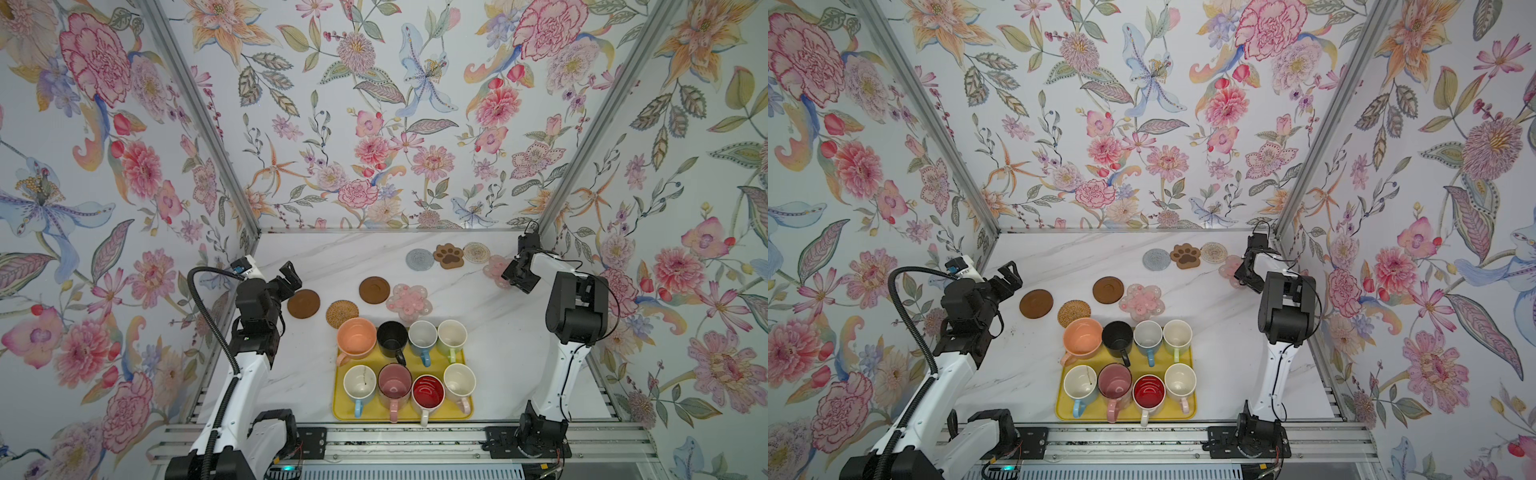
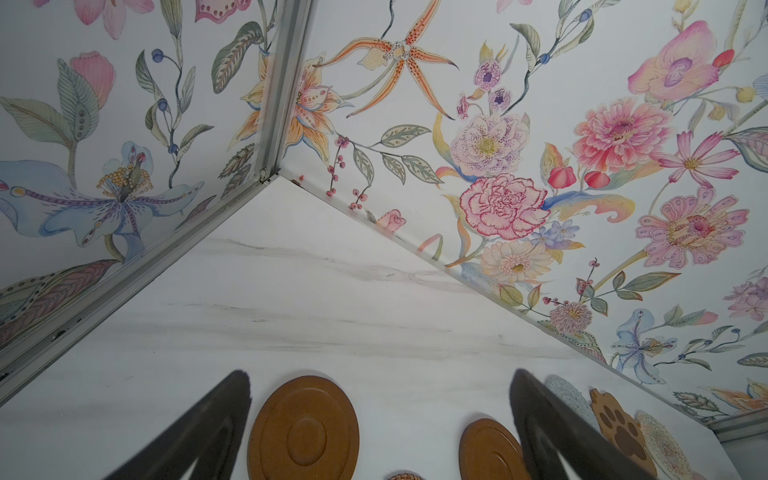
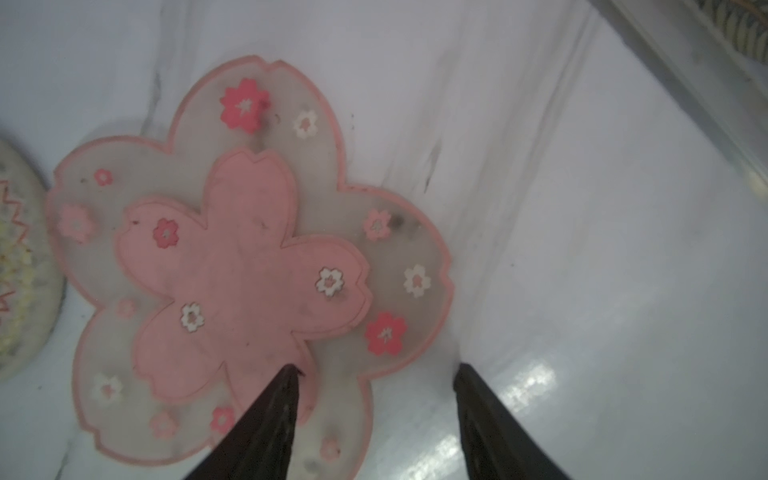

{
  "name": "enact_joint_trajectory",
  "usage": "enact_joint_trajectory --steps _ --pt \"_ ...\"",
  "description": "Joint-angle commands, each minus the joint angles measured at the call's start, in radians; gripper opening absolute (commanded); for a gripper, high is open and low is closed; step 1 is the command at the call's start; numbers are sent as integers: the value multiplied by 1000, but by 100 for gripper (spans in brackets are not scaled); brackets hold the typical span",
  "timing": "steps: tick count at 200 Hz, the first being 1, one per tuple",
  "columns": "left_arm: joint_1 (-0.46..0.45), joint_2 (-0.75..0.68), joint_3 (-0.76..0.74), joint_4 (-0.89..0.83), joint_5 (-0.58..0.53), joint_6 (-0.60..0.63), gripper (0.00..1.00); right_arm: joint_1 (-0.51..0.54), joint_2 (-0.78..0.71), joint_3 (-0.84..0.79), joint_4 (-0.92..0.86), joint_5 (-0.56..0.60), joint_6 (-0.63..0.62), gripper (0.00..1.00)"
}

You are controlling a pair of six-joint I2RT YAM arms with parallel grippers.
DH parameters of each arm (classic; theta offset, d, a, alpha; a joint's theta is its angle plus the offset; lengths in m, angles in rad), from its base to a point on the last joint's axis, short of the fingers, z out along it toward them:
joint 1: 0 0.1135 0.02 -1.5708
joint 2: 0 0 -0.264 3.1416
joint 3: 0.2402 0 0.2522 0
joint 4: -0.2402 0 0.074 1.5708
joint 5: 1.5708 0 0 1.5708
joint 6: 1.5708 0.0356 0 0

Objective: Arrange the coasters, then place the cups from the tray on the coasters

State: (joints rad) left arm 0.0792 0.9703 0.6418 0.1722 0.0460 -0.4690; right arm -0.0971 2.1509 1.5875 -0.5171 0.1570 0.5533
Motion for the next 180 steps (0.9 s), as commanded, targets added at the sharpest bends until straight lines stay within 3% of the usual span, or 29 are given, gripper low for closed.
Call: enact_joint_trajectory --steps 1,49,113,180 --pt "11 -4 6 -5 7 -5 99 61 -77 -26 -36 20 -13 64" --pt "13 -5 7 -5 15 -11 99 134 -58 54 -32 41 -44 73" --pt "17 -24 32 -54 21 -16 99 155 155 346 -30 -54 -47 73" --pt "21 -53 54 -123 5 -13 99 163 301 512 -29 -123 -42 71"
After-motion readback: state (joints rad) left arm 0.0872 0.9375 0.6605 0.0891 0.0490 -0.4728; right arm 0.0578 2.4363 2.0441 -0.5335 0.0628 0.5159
